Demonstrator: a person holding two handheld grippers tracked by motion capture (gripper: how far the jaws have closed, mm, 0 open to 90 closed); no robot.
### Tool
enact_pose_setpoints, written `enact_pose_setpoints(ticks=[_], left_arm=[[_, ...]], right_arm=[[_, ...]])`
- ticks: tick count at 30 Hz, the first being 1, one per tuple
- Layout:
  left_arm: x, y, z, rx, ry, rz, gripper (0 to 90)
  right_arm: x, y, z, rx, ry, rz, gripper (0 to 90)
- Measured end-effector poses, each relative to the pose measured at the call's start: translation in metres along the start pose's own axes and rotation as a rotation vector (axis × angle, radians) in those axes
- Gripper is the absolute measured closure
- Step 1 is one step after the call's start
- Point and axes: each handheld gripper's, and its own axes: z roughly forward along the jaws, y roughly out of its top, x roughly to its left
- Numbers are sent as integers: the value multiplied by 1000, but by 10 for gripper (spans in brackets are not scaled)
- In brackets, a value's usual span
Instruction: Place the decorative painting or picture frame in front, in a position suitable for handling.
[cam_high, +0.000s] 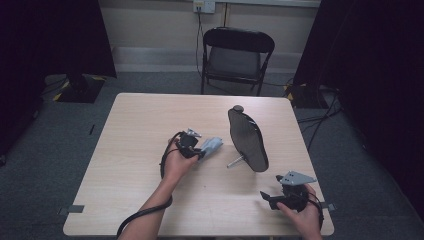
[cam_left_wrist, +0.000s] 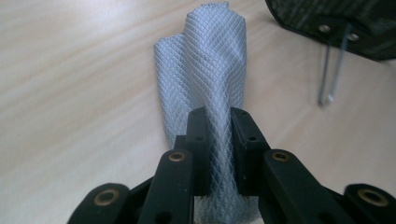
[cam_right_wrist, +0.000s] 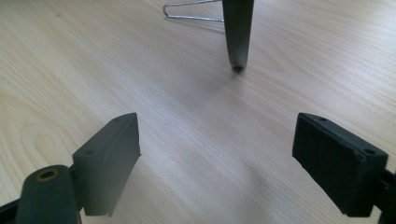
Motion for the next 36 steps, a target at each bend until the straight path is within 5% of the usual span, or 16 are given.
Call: enact_pose_setpoints(ticks=[10, 23, 28, 36], left_arm=[[8, -56, -46, -3, -12, -11, 790], [21, -115, -91, -6, 62, -27, 786], [22, -121, -97, -23, 61, -39, 784], [24, -124, -100, -20, 114, -31, 781]], right_arm=[[2, 9, -4, -15, -17, -11, 149], [0, 21, 2, -34, -16, 12, 185], [-2, 24, 5, -35, -9, 19, 223], [-6, 40, 10, -76, -5, 38, 413]])
